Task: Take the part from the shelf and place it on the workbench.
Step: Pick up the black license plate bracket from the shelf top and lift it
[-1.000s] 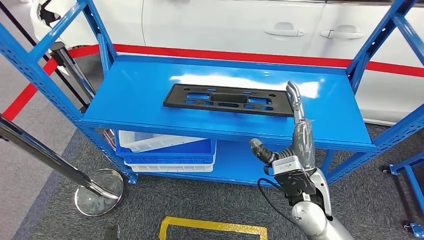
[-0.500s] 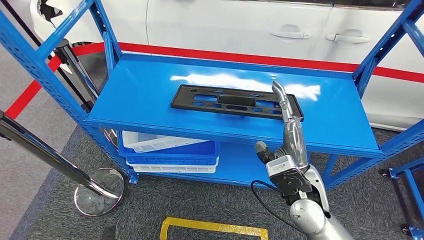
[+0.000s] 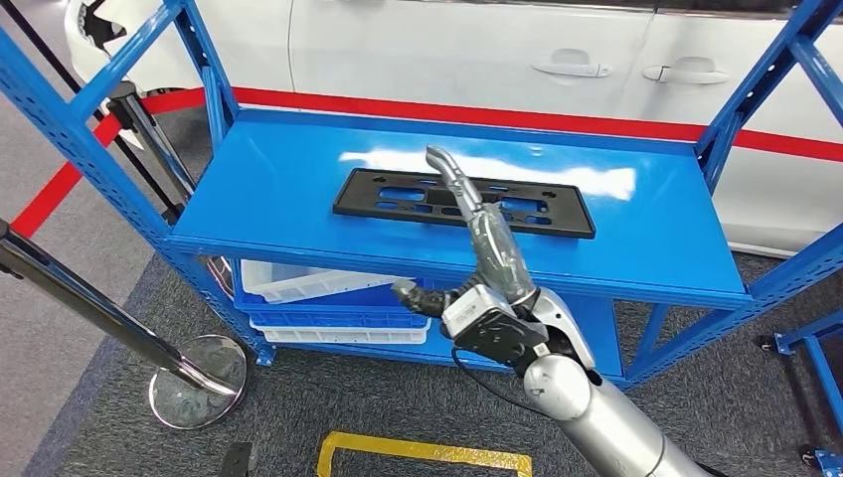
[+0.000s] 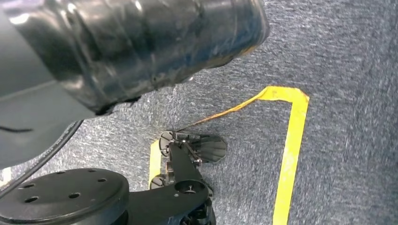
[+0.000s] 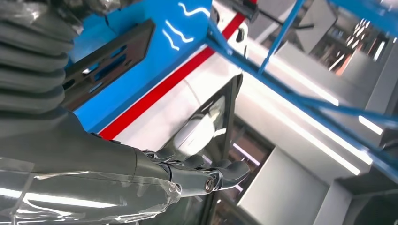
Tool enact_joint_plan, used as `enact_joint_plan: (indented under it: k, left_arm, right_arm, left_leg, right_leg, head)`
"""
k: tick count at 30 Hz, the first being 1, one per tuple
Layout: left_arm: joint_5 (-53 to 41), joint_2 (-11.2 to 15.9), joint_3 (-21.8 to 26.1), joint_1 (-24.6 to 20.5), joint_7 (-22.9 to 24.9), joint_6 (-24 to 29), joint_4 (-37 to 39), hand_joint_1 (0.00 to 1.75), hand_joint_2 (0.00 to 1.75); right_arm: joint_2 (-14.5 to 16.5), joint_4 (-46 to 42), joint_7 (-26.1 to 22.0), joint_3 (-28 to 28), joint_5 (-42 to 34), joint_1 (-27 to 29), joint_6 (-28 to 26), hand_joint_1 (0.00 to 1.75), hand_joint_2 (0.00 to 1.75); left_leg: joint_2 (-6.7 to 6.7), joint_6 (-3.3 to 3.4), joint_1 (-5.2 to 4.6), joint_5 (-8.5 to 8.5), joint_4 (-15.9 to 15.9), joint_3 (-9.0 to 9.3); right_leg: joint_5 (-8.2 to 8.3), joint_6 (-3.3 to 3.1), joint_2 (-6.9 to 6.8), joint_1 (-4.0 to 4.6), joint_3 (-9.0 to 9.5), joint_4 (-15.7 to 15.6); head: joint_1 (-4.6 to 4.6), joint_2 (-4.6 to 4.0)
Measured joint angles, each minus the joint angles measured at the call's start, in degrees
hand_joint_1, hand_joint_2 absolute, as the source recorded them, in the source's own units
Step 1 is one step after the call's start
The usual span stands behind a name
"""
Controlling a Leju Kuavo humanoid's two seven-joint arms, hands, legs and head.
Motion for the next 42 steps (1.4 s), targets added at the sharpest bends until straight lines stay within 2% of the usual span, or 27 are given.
enact_joint_plan:
  k: [6,10,13,16,19,24,30,38,42]
  left_arm:
    - [-1.21,-0.20,-1.45,-1.38,1.85,-1.40,-0.01,0.00,0.00]
    - [-1.45,-1.10,-1.96,-2.98,4.17,-0.57,-0.01,0.00,0.00]
    - [-0.28,-1.61,-2.40,-3.75,3.87,0.61,-0.01,0.00,0.00]
    - [3.77,-1.78,-2.16,-3.15,0.82,3.11,-0.01,0.00,0.00]
    - [4.88,-1.97,-1.75,-2.26,-0.31,3.70,-0.01,0.00,0.00]
    - [3.48,-2.34,-1.66,-2.54,1.43,3.65,-0.01,0.00,0.00]
    - [1.67,-3.32,-1.68,-3.07,3.61,2.92,-0.01,0.00,0.00]
    - [1.32,-3.50,-1.68,-3.20,3.86,2.67,-0.01,0.00,0.00]
    - [0.68,-3.51,-1.68,-3.28,4.48,2.51,-0.01,0.00,0.00]
  right_arm:
    - [5.49,9.08,0.16,4.10,4.49,-6.71,-0.90,0.00,1.75]
    - [9.01,16.36,-1.04,6.38,5.24,-11.14,-1.14,0.00,1.75]
    - [10.88,20.24,-0.85,7.65,5.35,-13.01,-1.42,0.00,1.75]
    - [11.29,22.81,0.85,8.18,5.68,-14.19,-1.79,0.00,1.75]
    - [11.73,26.40,1.59,8.59,6.74,-15.95,-1.90,0.00,1.75]
    - [14.09,35.69,1.91,9.98,9.69,-20.43,-2.14,0.00,1.75]
    - [16.75,47.39,2.99,10.97,10.27,-25.18,0.02,0.00,1.75]
    - [18.00,56.85,3.83,11.29,10.32,-27.52,0.50,0.00,1.75]
    - [18.05,60.10,7.40,11.35,11.17,-28.18,2.64,0.00,1.75]
  left_leg:
    - [-0.02,-0.16,0.08,0.10,-0.05,0.00]
    - [-0.04,-0.28,0.11,0.18,-0.06,-0.02]
    - [-0.04,-0.30,0.14,0.19,-0.07,-0.02]
    - [-0.01,-0.33,0.16,0.17,-0.07,-0.03]
    - [0.00,-0.34,0.16,0.16,-0.07,-0.06]
    - [-0.03,-0.34,0.16,0.17,-0.07,-0.08]
    - [-0.02,-0.34,0.16,0.19,-0.06,-0.07]
    - [0.00,-0.34,0.16,0.18,-0.05,-0.07]
    - [0.01,-0.34,0.17,0.19,-0.05,-0.07]
  right_leg:
    - [-0.02,-0.04,-0.02,0.14,-0.09,0.11]
    - [-0.01,-0.05,-0.03,0.15,-0.15,0.16]
    - [-0.01,-0.05,-0.04,0.17,-0.14,0.17]
    - [-0.01,-0.05,-0.02,0.15,-0.17,0.17]
    - [-0.01,-0.05,-0.01,0.13,-0.22,0.17]
    - [0.00,-0.06,-0.03,0.15,-0.23,0.17]
    - [0.04,-0.11,-0.03,0.16,-0.23,0.18]
    - [0.04,-0.11,-0.02,0.14,-0.28,0.18]
    - [0.04,-0.12,-0.02,0.14,-0.31,0.17]
  head:
    - [-0.01,0.00]
    - [-0.01,0.00]
    - [-0.01,0.00]
    - [0.01,0.00]
    - [0.01,0.00]
    - [-0.01,0.00]
    - [0.00,0.00]
    - [-0.01,0.00]
    - [0.01,0.00]
